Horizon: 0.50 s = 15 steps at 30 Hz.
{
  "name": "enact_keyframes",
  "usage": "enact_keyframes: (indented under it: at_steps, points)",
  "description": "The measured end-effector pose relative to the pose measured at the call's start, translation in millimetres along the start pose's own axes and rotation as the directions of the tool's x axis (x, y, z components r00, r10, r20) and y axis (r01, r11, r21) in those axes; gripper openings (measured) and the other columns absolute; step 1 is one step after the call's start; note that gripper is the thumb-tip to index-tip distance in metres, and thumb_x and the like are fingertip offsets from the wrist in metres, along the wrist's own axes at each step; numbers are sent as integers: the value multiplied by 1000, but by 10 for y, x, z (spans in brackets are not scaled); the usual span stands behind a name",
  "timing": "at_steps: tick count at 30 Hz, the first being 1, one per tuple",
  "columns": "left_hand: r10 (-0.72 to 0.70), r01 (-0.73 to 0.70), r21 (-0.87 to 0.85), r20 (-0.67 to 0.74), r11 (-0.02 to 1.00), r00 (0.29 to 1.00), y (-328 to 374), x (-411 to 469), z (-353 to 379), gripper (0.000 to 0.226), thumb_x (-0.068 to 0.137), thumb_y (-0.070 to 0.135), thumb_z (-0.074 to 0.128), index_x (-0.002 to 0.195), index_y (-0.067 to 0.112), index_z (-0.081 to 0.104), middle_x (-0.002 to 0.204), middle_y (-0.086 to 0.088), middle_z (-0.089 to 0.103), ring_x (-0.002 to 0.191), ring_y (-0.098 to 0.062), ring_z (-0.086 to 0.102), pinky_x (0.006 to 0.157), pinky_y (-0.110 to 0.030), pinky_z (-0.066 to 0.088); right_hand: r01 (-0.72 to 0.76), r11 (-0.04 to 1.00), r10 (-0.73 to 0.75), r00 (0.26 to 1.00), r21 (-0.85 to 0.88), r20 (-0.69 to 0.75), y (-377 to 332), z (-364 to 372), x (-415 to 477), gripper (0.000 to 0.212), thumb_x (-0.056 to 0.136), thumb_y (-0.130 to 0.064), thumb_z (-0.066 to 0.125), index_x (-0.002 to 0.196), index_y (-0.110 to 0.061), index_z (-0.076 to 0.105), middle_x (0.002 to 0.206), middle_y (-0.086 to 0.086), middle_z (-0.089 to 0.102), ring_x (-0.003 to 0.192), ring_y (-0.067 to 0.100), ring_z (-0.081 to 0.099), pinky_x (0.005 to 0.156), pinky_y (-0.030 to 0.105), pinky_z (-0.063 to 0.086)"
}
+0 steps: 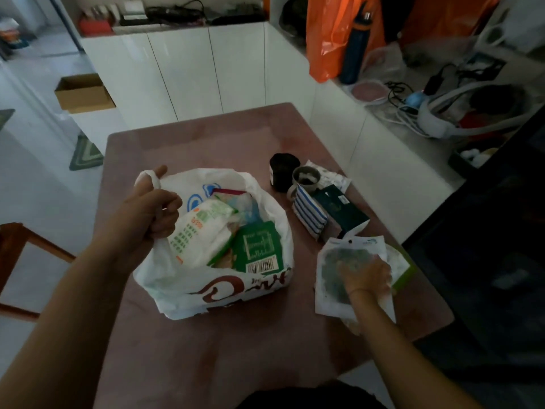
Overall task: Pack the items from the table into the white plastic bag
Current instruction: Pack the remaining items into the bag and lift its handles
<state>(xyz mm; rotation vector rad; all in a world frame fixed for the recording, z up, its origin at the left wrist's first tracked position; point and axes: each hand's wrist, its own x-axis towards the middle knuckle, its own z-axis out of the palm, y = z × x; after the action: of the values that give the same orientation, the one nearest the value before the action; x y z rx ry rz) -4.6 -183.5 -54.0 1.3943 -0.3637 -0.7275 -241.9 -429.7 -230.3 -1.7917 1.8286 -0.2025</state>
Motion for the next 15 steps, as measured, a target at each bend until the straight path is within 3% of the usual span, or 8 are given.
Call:
enact_keyframes:
  at_steps: [2, 5, 8, 12, 15]
  points:
    - [-11, 11, 2, 11, 1000, 1000, -35, 16, 22, 55, 85, 0, 37, 133, 28, 35, 53, 0, 39, 36, -4, 27, 35, -17, 20, -146, 986, 149, 988, -78, 28, 240, -1, 88, 97, 65, -46, 78, 141, -8, 29, 142, 20, 37, 129, 38, 36, 106, 49, 32]
    - [-22, 22, -9, 20, 1000, 1000, -58, 45, 28, 57, 85, 1, 37, 135, 29, 33, 52, 1, 41, 35, -4, 27, 36, -18, 19, -175, 979, 175, 985, -110, -2, 351, 48, 154, 103, 61, -46, 81, 141, -10, 27, 140, 20, 38, 129, 38, 37, 105, 47, 32]
    - [-26, 26, -20, 30, 999, 999, -60, 37, 33, 57, 85, 1, 38, 135, 29, 32, 52, 1, 41, 36, -4, 27, 35, -17, 20, -194, 981, 194, 980, 2, 39, 342, 85, 202, 84, 70, -37, 78, 136, -5, 35, 132, 22, 52, 120, 39, 51, 96, 46, 45]
    - [-28, 28, -16, 19, 999, 999, -35, -18, 25, 57, 85, 2, 39, 135, 31, 33, 54, 1, 41, 37, -5, 27, 34, -17, 23, -94, 981, 85, 995, 170, 58, 245, -120, 175, 41, 88, -32, 58, 118, -3, 59, 120, 21, 62, 107, 36, 59, 91, 42, 49]
    - [-10, 10, -17, -15, 1000, 1000, 29, -93, -32, 58, 85, 2, 40, 135, 32, 32, 56, 0, 40, 38, -6, 27, 35, -18, 23, 137, 909, -81, 985, 393, -154, -54, -495, 38, 28, 89, -29, 58, 95, -3, 65, 91, 20, 66, 84, 33, 63, 74, 39, 52]
